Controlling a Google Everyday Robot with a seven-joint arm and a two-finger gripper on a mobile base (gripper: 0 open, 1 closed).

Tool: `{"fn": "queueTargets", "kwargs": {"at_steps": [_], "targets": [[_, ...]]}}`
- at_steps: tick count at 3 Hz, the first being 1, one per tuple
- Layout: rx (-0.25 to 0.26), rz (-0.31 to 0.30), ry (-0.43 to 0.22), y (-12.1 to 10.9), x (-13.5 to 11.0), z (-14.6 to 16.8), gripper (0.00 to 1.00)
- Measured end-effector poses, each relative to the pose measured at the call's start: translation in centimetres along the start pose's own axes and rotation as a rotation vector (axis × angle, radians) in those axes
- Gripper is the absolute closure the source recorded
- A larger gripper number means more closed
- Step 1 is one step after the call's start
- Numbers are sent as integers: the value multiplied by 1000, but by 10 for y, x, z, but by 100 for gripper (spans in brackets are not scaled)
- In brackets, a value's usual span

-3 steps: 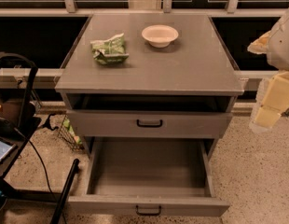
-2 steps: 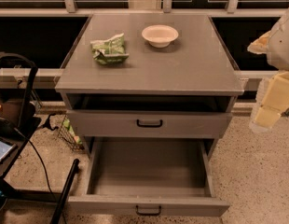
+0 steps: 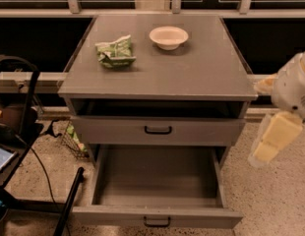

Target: Close middle drawer

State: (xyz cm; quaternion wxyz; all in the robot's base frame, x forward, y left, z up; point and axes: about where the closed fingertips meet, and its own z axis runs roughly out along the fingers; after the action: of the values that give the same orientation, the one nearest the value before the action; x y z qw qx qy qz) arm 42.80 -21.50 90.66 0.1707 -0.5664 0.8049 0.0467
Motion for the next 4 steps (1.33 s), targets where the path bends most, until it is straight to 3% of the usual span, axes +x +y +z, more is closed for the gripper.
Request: {"fn": "queueTargets", "kwargs": {"at_steps": [1,2,4], "targets": [[-28,89,-101,37,21,57,0],[-9,145,-144,62,36,100,0],[22,161,-124,63,42,110,0]]}}
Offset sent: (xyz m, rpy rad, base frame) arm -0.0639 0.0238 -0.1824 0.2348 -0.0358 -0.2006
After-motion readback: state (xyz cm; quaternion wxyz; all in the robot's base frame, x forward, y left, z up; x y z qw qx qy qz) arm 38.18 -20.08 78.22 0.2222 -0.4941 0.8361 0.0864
